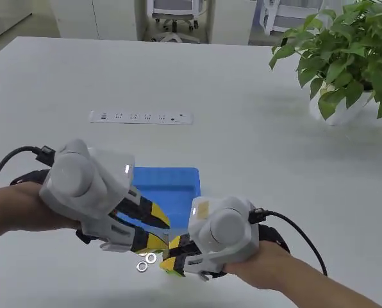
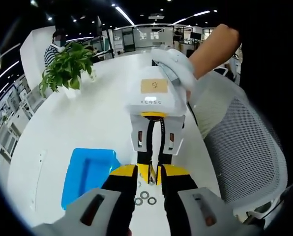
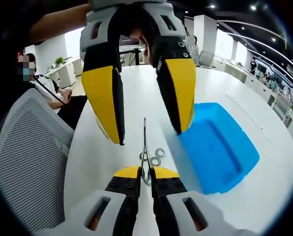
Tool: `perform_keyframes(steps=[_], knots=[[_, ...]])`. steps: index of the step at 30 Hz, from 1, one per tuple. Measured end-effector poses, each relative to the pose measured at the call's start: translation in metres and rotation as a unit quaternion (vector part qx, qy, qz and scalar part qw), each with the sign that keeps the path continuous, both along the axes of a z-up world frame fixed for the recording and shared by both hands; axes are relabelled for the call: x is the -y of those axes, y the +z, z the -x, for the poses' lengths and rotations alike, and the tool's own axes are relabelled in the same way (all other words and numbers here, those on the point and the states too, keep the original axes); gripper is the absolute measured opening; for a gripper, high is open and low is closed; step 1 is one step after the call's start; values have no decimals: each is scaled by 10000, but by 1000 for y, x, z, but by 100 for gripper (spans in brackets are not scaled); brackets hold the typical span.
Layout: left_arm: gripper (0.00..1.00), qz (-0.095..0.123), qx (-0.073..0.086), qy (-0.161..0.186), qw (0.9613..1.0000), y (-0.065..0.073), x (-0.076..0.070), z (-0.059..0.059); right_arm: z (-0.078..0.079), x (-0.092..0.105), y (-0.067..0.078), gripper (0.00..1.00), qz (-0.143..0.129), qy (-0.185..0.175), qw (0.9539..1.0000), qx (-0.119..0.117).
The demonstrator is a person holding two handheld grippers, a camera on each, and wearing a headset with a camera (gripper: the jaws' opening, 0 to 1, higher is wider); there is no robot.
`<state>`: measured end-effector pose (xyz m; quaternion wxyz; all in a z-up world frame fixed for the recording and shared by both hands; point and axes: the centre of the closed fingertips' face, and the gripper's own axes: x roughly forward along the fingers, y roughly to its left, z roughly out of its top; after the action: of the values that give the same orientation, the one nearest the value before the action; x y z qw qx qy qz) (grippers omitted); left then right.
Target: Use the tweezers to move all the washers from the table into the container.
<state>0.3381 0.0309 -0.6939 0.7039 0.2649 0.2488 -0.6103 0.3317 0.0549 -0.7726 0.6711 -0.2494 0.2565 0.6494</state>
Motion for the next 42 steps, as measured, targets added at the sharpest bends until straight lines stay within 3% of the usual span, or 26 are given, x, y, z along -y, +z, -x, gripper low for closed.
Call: perform_keyframes(steps=[4,8,11,16,24,35,42], knots=[[39,203,-25,261,9994,4,-4,-3,0,1,4,9,-8,7,10000,7],[52,362,55,551,9978,7,-10,-7,0,1,11,9,-29,8,10000,22],[59,575,17,828,9949,12,-14,-8,0,0,16,9,-41,21,10000,42],[65,722,-29,1113,9912,14,-22,-8,-1,0,23,9,-30,21,9999,95],[76,1098,-36,1658,9800,22,-34,-11,-9,3,43,9,-64,-49,9998,177],[87,1262,9,2131,9689,24,-46,-13,-21,5,69,9,-144,-67,9996,246],[92,1351,24,2259,9647,29,-48,-15,-30,4,84,9,-191,-84,9994,279]])
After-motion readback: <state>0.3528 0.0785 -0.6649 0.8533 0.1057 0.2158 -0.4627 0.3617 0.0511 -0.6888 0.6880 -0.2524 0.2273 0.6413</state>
